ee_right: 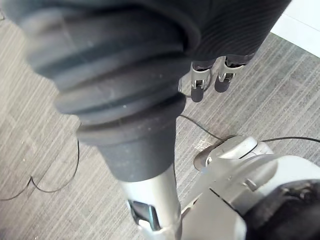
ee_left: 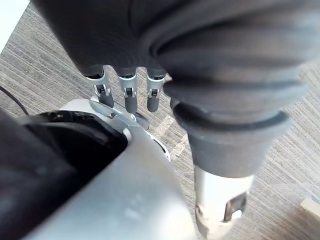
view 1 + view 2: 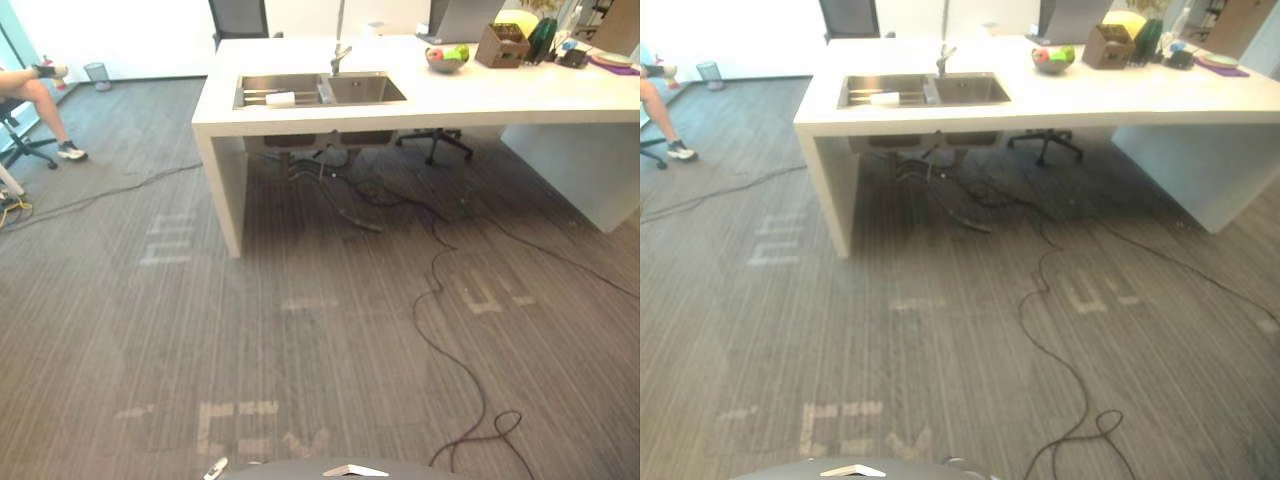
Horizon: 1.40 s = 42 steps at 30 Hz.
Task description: Walk over to the sink, pick up the cup, carry it to the dishwasher, place the cup inside the dishwasher, then close the dishwasher door
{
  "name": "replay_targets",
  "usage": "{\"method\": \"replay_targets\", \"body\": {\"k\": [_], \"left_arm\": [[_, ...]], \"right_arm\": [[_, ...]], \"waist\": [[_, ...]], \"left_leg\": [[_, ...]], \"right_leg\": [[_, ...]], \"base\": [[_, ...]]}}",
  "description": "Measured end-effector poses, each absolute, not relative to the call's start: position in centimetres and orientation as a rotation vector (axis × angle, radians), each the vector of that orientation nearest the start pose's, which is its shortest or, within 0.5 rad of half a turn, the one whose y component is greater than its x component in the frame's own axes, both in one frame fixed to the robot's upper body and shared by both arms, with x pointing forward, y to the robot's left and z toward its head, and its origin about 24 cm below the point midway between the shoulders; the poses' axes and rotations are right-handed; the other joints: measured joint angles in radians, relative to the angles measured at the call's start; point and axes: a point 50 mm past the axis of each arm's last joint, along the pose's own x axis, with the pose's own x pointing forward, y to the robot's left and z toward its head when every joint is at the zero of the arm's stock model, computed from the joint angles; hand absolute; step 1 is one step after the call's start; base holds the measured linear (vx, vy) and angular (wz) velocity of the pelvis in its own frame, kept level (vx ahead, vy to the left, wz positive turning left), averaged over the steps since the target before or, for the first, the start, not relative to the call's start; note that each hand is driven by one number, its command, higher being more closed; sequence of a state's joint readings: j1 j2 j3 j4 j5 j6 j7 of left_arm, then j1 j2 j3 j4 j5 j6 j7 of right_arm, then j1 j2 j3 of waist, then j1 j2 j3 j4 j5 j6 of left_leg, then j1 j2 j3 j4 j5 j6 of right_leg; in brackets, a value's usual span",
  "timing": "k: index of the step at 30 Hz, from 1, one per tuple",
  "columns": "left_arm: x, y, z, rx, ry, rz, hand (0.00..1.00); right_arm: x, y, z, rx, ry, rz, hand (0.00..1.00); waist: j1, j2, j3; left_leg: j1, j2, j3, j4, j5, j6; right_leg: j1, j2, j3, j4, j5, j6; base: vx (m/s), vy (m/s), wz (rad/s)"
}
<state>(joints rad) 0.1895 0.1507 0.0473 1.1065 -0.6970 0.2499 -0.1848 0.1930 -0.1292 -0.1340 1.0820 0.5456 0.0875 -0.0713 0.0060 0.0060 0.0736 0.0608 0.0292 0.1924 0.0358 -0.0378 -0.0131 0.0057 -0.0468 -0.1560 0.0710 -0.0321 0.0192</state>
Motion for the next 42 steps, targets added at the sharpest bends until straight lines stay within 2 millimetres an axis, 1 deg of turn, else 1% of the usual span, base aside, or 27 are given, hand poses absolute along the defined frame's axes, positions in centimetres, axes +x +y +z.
{"method": "replay_targets", "body": {"k": [1,3,7,9,10,14,16,18,19,21,24,27,29,33,36,40,42], "left_arm": [[2.3,19.4,-17.3,-0.728,1.319,0.418,0.00],[2.2,19.3,-17.3,-0.735,1.300,0.408,0.00],[2.2,19.4,-17.3,-0.703,1.279,0.367,0.00],[2.5,19.6,-17.2,-0.675,1.267,0.345,0.00],[2.6,19.6,-17.2,-0.670,1.260,0.343,0.00],[3.7,19.9,-17.1,-0.651,1.208,0.377,0.00],[3.8,20.0,-17.1,-0.641,1.218,0.408,0.00],[4.0,19.9,-17.1,-0.635,1.231,0.412,0.00],[4.1,19.9,-17.1,-0.629,1.233,0.410,0.00],[4.0,19.8,-17.2,-0.639,1.239,0.422,0.00],[3.8,19.6,-17.3,-0.688,1.250,0.456,0.00],[3.2,19.3,-17.4,-0.789,1.247,0.549,0.00],[2.9,19.3,-17.4,-0.820,1.244,0.580,0.00],[2.5,19.4,-17.4,-0.877,1.240,0.618,0.00],[2.4,19.4,-17.4,-0.850,1.252,0.599,0.00],[3.0,19.4,-17.3,-0.799,1.260,0.554,0.00],[3.0,19.3,-17.4,-0.784,1.263,0.540,0.00]], "right_arm": [[3.1,-21.7,-17.0,0.423,1.242,-0.620,0.00],[3.2,-21.7,-17.0,0.417,1.225,-0.603,0.00],[3.7,-21.7,-16.8,0.395,1.173,-0.574,0.00],[4.2,-21.7,-16.8,0.397,1.149,-0.572,0.00],[4.5,-21.7,-16.7,0.399,1.140,-0.570,0.00],[5.0,-21.7,-16.7,0.414,1.126,-0.576,0.00],[5.5,-21.5,-16.7,0.442,1.116,-0.585,0.00],[6.3,-21.4,-16.6,0.480,1.092,-0.602,0.00],[6.4,-21.4,-16.6,0.485,1.089,-0.604,0.00],[6.2,-21.0,-16.7,0.516,1.103,-0.618,0.00],[5.9,-20.9,-16.8,0.536,1.121,-0.627,0.00],[5.3,-20.9,-16.9,0.577,1.136,-0.652,0.00],[4.7,-20.8,-17.0,0.612,1.138,-0.657,0.00],[3.6,-20.8,-17.1,0.623,1.166,-0.669,0.00],[3.4,-20.9,-17.1,0.588,1.175,-0.630,0.00],[3.4,-21.0,-17.1,0.561,1.182,-0.608,0.00],[3.4,-21.1,-17.0,0.561,1.181,-0.607,0.00]], "waist": [[-0.002,-0.002,0.002],[-0.002,0.000,0.006],[0.009,0.001,0.010],[0.008,-0.006,0.017],[0.009,-0.002,0.017],[0.009,-0.006,0.024],[0.009,-0.008,0.026],[0.006,-0.006,0.027],[0.007,-0.005,0.029],[0.009,-0.008,0.033],[0.013,-0.007,0.032],[0.019,-0.004,0.035],[0.017,-0.004,0.035],[0.020,-0.005,0.033],[0.020,-0.005,0.026],[0.018,-0.005,0.022],[0.014,-0.003,0.019]], "left_leg": [[0.017,0.001,0.010,-0.024,0.005,-0.002],[0.028,0.001,0.019,-0.040,0.007,-0.004],[0.044,0.001,0.023,-0.059,0.013,-0.003],[0.051,0.001,0.017,-0.061,0.009,-0.009],[0.055,0.000,0.012,-0.063,0.008,-0.011],[0.065,-0.002,-0.006,-0.076,0.007,-0.013],[0.066,-0.002,-0.005,-0.076,0.005,-0.018],[0.070,-0.002,-0.008,-0.076,0.006,-0.023],[0.074,-0.002,-0.011,-0.077,0.006,-0.023],[0.097,-0.002,-0.016,-0.079,0.003,-0.028],[0.105,-0.002,0.000,-0.087,0.002,-0.029],[0.117,-0.002,0.032,-0.093,0.002,-0.029],[0.118,-0.003,0.039,-0.095,0.002,-0.028],[0.134,-0.002,0.060,-0.114,0.009,-0.014],[0.134,-0.002,0.071,-0.119,0.008,-0.011],[0.141,-0.002,0.088,-0.119,0.005,-0.010],[0.145,-0.003,0.089,-0.119,0.002,-0.007]], "right_leg": [[0.021,0.000,-0.019,-0.041,0.022,0.010],[0.036,0.004,-0.021,-0.074,0.037,0.011],[0.067,0.010,-0.033,-0.127,0.066,0.003],[0.083,0.010,-0.061,-0.142,0.075,-0.002],[0.087,0.010,-0.073,-0.145,0.076,-0.001],[0.101,0.011,-0.109,-0.152,0.077,0.000],[0.104,0.011,-0.115,-0.152,0.077,0.004],[0.110,0.010,-0.135,-0.152,0.078,0.027],[0.116,0.010,-0.135,-0.152,0.077,0.030],[0.136,0.009,-0.135,-0.152,0.072,0.037],[0.133,0.009,-0.132,-0.152,0.072,0.037],[0.134,0.006,-0.134,-0.152,0.072,0.033],[0.135,0.005,-0.134,-0.152,0.070,0.025],[0.136,0.007,-0.131,-0.156,0.068,0.022],[0.134,0.007,-0.125,-0.155,0.069,0.021],[0.133,0.008,-0.107,-0.151,0.072,0.016],[0.124,0.004,-0.106,-0.122,0.065,0.012]], "base": [[0.05,0.004,-0.11],[0.10,0.005,-0.12],[0.09,0.000,-0.03],[0.05,-0.011,0.08],[0.05,-0.018,0.11],[0.02,-0.008,0.11],[0.00,0.000,0.00],[-0.02,-0.006,0.06],[-0.03,0.004,0.09],[-0.04,0.004,0.06],[-0.06,-0.001,-0.13],[-0.06,-0.007,-0.31],[-0.08,-0.017,-0.13],[-0.05,-0.018,-0.07],[-0.04,-0.014,-0.08],[-0.01,-0.010,-0.14],[0.00,-0.003,-0.03]]}}
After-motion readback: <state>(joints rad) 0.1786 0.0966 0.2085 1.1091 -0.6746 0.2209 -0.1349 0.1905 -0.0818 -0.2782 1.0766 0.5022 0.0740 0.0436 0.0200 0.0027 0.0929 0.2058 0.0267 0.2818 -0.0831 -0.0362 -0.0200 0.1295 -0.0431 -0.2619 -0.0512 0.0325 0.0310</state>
